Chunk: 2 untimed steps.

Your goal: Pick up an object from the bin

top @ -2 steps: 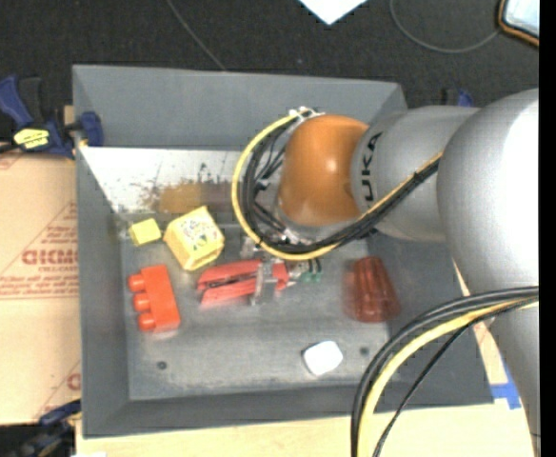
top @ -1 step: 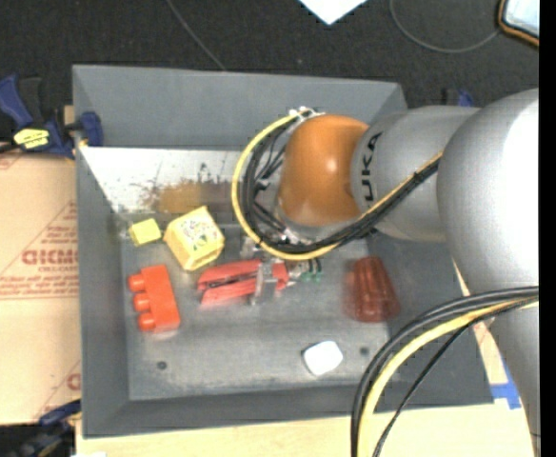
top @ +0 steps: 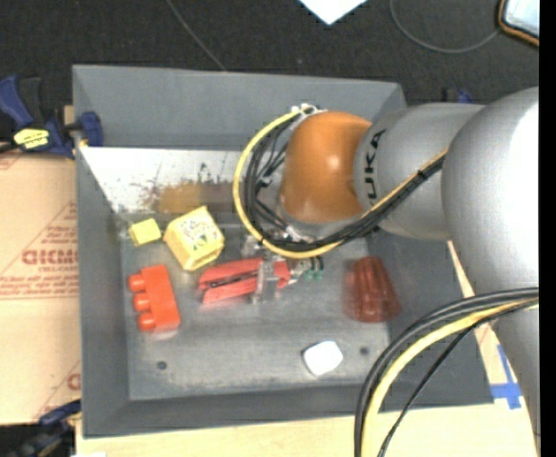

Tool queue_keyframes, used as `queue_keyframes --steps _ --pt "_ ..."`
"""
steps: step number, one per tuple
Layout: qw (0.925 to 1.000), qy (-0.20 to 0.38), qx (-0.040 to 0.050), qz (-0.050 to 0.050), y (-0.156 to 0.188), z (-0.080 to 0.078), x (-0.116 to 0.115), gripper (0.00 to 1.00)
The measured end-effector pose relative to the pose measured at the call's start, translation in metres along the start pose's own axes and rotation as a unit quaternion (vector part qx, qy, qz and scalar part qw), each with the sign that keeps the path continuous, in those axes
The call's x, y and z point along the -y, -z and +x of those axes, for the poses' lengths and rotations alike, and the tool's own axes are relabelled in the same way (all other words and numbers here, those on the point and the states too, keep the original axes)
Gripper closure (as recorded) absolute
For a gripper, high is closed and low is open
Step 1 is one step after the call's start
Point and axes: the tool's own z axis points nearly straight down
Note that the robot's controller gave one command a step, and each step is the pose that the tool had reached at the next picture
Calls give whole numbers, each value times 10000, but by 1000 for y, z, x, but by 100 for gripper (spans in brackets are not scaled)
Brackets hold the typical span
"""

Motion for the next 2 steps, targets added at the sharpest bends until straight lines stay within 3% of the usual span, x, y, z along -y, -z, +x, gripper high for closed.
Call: queue_keyframes --steps 2 --pt "10000 -17 5 -3 38 0 0 100"
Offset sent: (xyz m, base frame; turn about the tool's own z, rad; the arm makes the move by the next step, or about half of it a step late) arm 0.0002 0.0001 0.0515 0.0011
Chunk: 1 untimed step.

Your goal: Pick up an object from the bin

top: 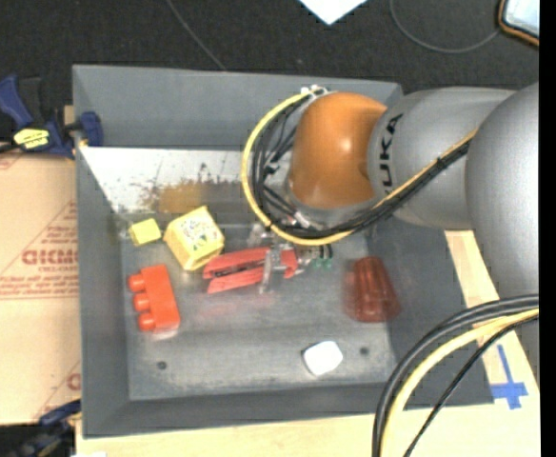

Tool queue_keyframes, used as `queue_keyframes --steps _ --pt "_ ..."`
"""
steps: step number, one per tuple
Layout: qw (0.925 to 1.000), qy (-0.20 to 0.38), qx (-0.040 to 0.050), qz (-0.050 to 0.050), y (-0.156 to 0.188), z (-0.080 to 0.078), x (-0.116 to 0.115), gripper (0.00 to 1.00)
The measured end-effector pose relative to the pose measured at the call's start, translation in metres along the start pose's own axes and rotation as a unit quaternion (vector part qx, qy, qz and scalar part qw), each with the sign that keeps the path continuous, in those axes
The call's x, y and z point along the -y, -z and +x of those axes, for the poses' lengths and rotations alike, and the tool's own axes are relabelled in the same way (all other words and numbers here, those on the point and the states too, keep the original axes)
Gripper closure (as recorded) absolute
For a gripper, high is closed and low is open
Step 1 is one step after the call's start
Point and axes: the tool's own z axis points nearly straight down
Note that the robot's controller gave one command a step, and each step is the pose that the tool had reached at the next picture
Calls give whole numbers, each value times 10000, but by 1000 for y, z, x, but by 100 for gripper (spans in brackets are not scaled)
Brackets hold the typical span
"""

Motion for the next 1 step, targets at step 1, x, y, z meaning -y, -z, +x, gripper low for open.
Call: queue_keyframes --steps 1 --pt "10000 -11 0 1 37 -1 0 100"
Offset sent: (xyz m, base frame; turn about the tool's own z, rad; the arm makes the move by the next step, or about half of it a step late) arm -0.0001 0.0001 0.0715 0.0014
